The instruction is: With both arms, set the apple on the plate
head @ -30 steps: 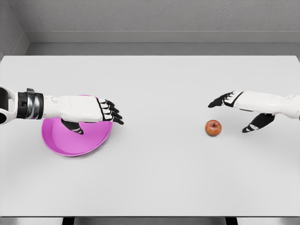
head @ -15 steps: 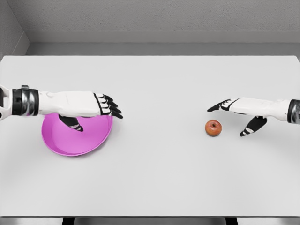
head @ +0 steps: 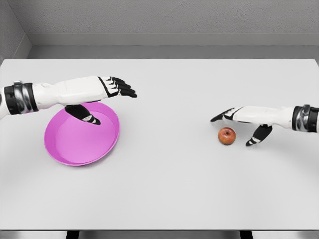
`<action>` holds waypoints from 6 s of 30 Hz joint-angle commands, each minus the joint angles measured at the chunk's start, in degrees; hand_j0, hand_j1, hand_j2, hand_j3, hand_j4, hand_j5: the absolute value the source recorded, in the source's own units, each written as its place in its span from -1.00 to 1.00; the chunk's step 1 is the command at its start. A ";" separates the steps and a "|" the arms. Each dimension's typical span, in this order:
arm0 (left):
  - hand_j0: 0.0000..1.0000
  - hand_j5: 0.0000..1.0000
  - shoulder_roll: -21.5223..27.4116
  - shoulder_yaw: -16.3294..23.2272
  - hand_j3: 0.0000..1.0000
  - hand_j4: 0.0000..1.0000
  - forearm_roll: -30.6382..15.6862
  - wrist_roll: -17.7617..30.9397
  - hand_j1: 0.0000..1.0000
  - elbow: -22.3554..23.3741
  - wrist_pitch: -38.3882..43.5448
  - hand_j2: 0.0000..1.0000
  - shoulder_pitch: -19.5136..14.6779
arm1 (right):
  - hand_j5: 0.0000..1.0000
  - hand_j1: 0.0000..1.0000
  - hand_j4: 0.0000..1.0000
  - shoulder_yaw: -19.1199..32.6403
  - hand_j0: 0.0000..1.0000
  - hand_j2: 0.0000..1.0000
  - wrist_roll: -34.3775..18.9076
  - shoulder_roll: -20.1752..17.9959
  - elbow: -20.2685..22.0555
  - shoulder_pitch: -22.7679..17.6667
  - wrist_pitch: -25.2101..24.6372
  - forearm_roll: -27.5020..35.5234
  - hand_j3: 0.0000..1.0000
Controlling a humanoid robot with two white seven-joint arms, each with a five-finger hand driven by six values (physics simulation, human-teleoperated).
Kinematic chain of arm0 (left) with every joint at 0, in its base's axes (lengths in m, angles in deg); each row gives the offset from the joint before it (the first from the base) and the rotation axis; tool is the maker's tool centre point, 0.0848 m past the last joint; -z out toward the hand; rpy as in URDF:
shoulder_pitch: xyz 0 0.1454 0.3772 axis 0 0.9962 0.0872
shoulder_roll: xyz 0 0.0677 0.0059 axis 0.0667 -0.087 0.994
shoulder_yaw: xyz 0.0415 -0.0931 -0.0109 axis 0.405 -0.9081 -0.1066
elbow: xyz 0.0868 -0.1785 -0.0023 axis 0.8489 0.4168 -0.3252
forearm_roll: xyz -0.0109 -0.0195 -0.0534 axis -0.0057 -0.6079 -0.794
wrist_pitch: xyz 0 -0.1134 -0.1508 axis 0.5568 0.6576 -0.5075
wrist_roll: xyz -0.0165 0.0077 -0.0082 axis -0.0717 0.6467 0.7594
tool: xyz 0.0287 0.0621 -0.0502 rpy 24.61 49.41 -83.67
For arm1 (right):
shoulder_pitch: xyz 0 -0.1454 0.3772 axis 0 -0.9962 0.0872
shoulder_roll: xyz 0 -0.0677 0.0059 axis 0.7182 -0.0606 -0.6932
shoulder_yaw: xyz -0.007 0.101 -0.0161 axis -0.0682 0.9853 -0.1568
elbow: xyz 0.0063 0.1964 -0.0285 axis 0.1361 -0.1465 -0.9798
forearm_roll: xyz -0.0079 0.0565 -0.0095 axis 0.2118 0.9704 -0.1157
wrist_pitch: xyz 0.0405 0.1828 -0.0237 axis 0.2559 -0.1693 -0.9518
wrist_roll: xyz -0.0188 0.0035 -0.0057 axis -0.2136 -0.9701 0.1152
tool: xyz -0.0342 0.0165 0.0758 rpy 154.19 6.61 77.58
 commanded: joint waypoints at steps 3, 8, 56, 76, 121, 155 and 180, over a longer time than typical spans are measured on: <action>1.00 1.00 -0.08 0.02 1.00 1.00 -0.14 -0.11 1.00 0.39 0.09 1.00 0.00 | 1.00 1.00 1.00 -0.20 1.00 1.00 0.01 -0.18 3.09 -0.26 0.00 0.68 1.00; 1.00 1.00 0.09 0.02 1.00 1.00 0.13 -0.11 1.00 0.48 0.09 1.00 0.00 | 1.00 1.00 1.00 -1.34 1.00 1.00 0.01 -0.18 3.79 -0.18 -0.09 0.77 1.00; 1.00 1.00 0.01 0.02 1.00 1.00 0.21 -0.11 1.00 0.48 0.09 1.00 0.00 | 1.00 1.00 1.00 7.87 1.00 1.00 0.01 7.64 0.55 6.51 2.74 11.31 1.00; 1.00 1.00 -15.46 0.89 1.00 1.00 4.78 0.15 1.00 9.00 0.09 1.00 -7.29 | 1.00 1.00 1.00 15.09 1.00 1.00 0.01 3.33 -9.30 0.97 2.74 11.23 1.00; 0.97 0.97 -36.82 1.77 0.97 0.97 31.50 5.78 0.97 38.54 0.09 0.97 -10.63 | 1.00 1.00 1.00 14.83 1.00 1.00 0.01 2.01 -4.91 0.35 2.74 10.79 1.00; 1.00 1.00 -39.98 1.60 1.00 1.00 30.18 5.95 1.00 41.79 4.86 1.00 -10.72 | 1.00 1.00 1.00 14.83 1.00 1.00 0.01 2.10 -4.21 0.35 2.74 10.87 1.00; 0.47 0.47 -41.30 3.44 0.47 0.47 35.19 5.69 0.47 41.70 7.93 0.47 -10.55 | 1.00 1.00 1.00 14.83 1.00 1.00 0.01 2.10 -4.21 0.35 2.74 10.87 1.00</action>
